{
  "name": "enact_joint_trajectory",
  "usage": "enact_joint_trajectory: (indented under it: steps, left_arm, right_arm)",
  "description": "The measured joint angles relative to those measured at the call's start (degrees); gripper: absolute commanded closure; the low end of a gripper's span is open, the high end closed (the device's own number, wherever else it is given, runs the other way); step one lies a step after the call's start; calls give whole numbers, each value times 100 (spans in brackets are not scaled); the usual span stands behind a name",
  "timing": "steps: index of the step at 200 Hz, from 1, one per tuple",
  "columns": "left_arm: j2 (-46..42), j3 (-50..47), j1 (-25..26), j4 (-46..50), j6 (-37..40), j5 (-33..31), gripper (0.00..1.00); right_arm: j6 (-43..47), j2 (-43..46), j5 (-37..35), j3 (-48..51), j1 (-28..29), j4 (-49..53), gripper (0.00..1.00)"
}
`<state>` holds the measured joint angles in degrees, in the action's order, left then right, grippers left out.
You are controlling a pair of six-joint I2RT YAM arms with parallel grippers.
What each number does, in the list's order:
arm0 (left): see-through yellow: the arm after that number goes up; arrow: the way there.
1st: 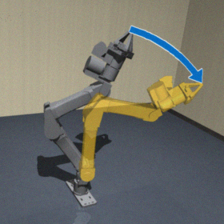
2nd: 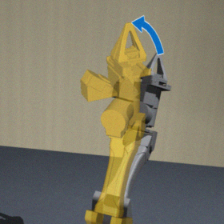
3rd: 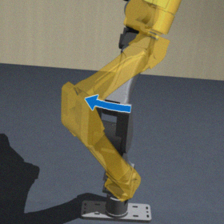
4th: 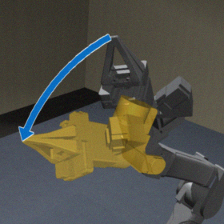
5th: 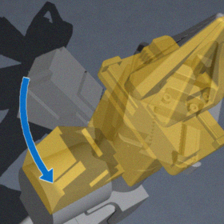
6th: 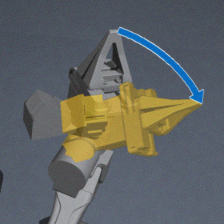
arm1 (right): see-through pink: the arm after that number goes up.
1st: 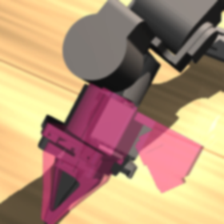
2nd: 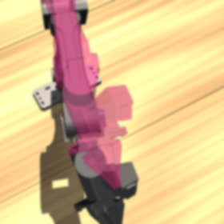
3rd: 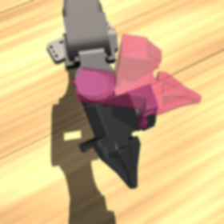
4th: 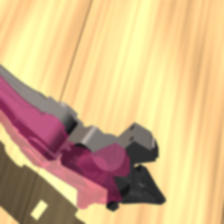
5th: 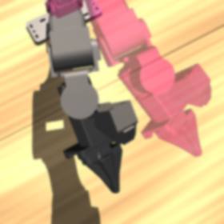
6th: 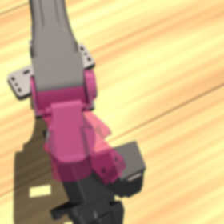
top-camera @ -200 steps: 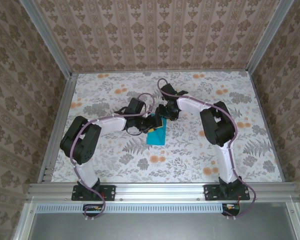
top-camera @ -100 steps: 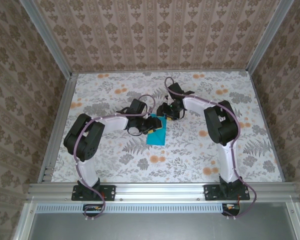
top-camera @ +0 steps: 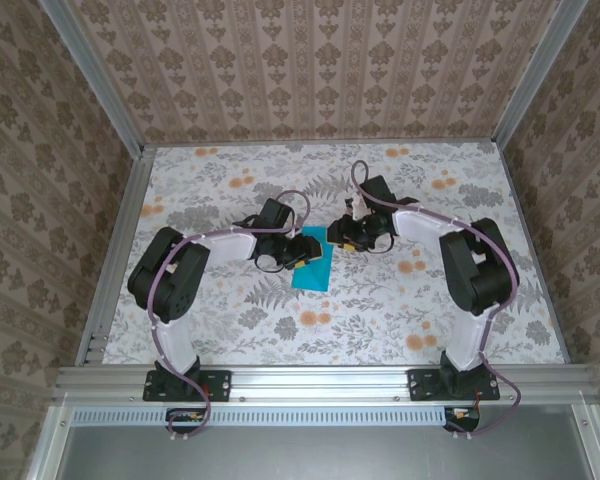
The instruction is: Fold a paper plane with a square sheet of paper (pick it up from the middle)
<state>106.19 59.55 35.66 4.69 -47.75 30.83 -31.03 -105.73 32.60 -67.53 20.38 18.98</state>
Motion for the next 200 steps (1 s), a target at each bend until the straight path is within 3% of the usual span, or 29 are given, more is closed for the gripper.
enact_joint_trajectory:
  steps: [32,115,200]
  left_arm:
    - [74,0,0,-2,0,-4,52]
    - [98,0,0,4,-2,-20,52]
    - [101,0,-2,0,-2,-28,53]
  right_arm:
    - [109,348,282,391,13,-107,58]
    - [328,72,560,457,278,-63,63]
    - [407,-118,640,448,284,-68,88]
